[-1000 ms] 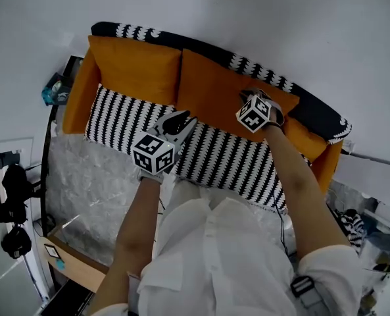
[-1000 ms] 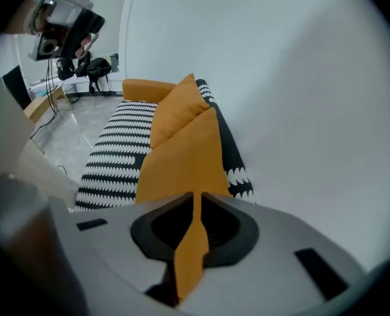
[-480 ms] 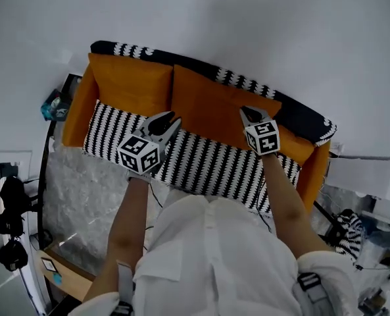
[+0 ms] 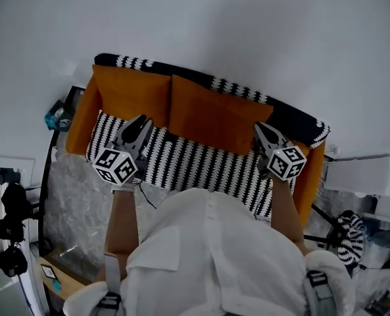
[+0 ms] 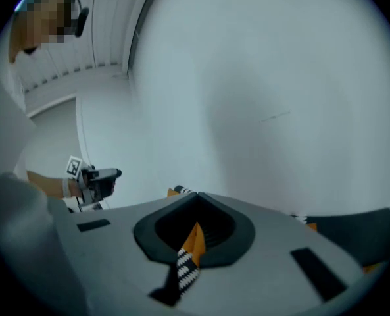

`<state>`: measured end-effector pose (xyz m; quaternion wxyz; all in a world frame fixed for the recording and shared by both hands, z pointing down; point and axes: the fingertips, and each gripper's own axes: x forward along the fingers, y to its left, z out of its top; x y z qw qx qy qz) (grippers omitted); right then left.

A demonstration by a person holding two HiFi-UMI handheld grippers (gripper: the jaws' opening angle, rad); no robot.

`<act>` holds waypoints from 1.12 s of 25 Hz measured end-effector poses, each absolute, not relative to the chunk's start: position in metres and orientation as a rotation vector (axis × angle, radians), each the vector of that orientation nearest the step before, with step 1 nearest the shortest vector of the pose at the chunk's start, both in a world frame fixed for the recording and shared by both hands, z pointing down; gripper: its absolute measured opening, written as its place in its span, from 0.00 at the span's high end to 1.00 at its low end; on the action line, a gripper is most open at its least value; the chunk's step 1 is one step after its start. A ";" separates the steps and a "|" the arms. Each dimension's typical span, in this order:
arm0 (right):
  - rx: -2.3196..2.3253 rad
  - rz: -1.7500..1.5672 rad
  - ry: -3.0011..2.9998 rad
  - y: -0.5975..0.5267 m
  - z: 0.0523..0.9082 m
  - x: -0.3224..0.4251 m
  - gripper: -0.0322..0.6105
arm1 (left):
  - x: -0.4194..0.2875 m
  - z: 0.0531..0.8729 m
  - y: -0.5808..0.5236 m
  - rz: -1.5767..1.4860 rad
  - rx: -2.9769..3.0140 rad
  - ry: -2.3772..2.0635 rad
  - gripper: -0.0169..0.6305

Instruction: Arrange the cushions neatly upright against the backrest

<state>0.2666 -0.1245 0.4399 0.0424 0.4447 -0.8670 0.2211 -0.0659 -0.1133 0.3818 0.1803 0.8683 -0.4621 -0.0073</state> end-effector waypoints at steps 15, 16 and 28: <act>1.526 0.335 -2.698 -0.123 0.362 0.280 0.94 | -0.054 0.332 -0.110 -0.021 2.607 -1.465 0.95; 1.537 0.319 -2.693 -0.124 0.359 0.280 0.94 | -0.054 0.330 -0.109 -0.020 2.612 -1.472 0.95; 1.517 0.273 -2.688 -0.123 0.349 0.271 0.94 | -0.054 0.325 -0.105 -0.034 2.624 -1.465 0.95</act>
